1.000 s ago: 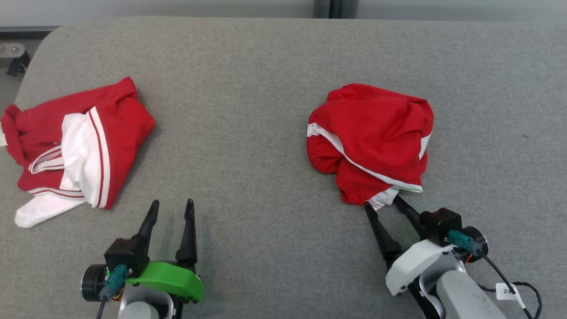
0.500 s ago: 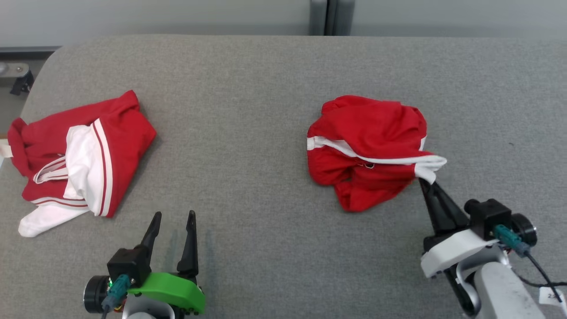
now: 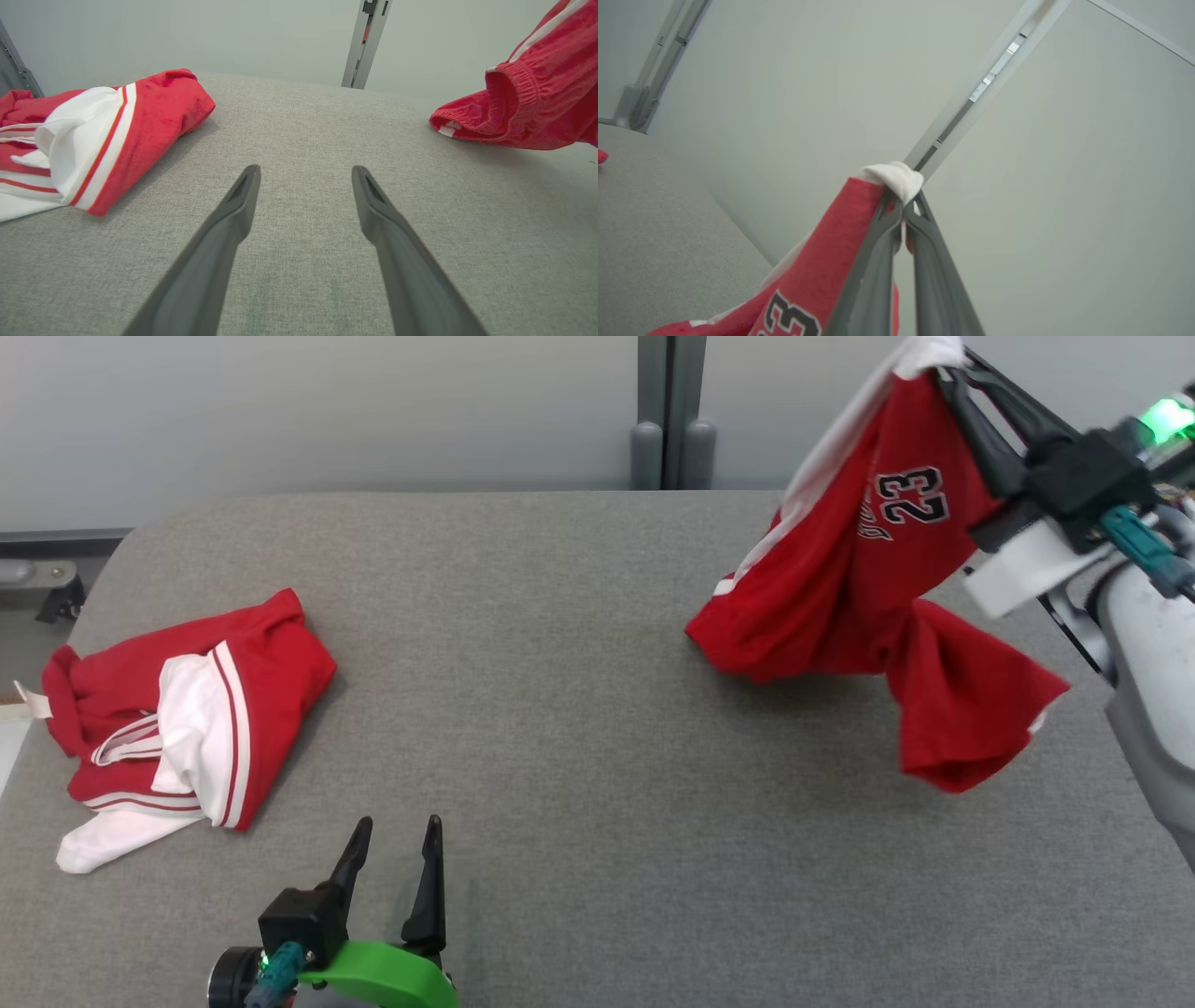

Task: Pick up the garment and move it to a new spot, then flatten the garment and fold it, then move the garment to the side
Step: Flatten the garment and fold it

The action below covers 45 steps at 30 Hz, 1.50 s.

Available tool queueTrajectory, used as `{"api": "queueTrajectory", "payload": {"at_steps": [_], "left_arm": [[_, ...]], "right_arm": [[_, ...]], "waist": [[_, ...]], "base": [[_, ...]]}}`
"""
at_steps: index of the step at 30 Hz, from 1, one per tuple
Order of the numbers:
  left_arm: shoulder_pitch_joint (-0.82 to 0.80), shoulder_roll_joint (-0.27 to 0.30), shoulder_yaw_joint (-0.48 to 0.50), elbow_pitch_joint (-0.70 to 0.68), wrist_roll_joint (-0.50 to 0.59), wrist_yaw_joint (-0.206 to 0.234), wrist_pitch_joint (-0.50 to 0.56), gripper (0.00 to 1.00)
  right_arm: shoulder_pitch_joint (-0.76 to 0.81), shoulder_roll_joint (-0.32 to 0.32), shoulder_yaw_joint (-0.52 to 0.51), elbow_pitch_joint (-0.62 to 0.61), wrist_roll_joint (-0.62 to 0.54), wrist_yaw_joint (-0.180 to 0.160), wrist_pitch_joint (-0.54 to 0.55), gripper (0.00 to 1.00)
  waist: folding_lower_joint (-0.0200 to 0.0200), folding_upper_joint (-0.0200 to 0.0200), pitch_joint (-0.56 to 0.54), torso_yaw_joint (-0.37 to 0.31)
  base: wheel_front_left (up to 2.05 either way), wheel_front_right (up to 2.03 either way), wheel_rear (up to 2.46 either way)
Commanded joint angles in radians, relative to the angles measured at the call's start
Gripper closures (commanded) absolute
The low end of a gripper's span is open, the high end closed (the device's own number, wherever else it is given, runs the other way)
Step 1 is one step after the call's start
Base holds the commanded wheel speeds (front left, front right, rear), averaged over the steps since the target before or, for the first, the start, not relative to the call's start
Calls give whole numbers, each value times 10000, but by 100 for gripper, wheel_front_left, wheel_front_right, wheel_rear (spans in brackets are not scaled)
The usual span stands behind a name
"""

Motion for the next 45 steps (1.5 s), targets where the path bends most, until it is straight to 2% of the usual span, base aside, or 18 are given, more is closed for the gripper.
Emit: {"api": "queueTrajectory", "payload": {"at_steps": [1, 6, 9, 12, 16, 19, 21, 23, 26, 31, 33, 34, 37, 42, 45], "left_arm": [[118, 29, -8, -38, -105, 79, -7, 0], [161, 28, -117, -6, -136, 109, -6, 0], [207, 26, -130, -11, -153, 142, -7, 0], [182, 27, -123, -50, -155, 147, -6, 0], [199, 26, -69, -121, -144, 166, -6, 0], [194, 26, 12, -169, -51, 156, -6, 0], [145, 27, 70, -198, 7, 119, -7, 0], [88, 27, 100, -212, 37, 94, -7, 0], [32, 29, 160, -234, 37, 84, -6, 0], [38, 29, 204, -155, 88, 19, -7, 0], [25, 27, 206, -130, 107, 6, -7, 0], [24, 27, 196, -119, 111, 9, -7, 0], [56, 29, 179, -77, 78, 62, -7, 0], [-30, 27, 63, -49, -20, 102, -7, 0], [-272, 27, -43, -42, -127, 31, -7, 0]], "right_arm": [[-594, 81, 608, 187, 202, -13, 92, 100], [-2670, 658, 2576, 1109, 785, -15, 50, 100], [-3345, 857, 2986, 1733, 1086, -15, -39, 100], [-3305, 775, 3128, 2289, 1330, -15, -155, 100], [-2428, 317, 2999, 2897, 1628, -15, -231, 100], [-1262, -131, 2892, 3165, 1842, -15, -301, 100], [-359, -428, 2647, 3300, 1980, -15, -329, 93], [599, -653, 2304, 3436, 2036, -15, -351, 94], [1932, -786, 1529, 3592, 1913, -15, -413, 100], [3376, -657, 391, 3463, 1376, -15, -423, 100], [3782, -514, -95, 3291, 1128, -15, -425, 53], [4026, -368, -353, 3231, 1015, -14, -426, 0], [4461, -5, -1181, 2831, 658, -14, -428, 0], [5314, 962, -2591, 1805, 246, -14, -427, 0], [5636, 1550, -3102, 1297, 131, -14, -426, 0]], "waist": [[0, -1, -123, 234], [0, -1, -180, 577], [0, -1, -203, 734], [0, -1, -196, 826], [0, -1, -125, 830], [0, -1, -42, 700], [0, -1, 23, 575], [0, -1, 78, 427], [0, -1, 134, 167], [0, -1, 167, -200], [0, -1, 156, -293], [0, -1, 133, -333], [0, -1, 51, -418], [0, -1, -42, -521], [0, -1, 61, -637]], "base": [[0, 0, 0], [0, 0, 0], [0, 0, 0], [0, 0, 0], [0, 0, 0], [0, 0, 0], [0, 0, 0], [0, 0, 0], [0, 0, 0], [0, 0, 0], [0, 0, 0], [0, 0, 0], [0, 0, 0], [0, 0, 0], [0, 0, 0]]}}
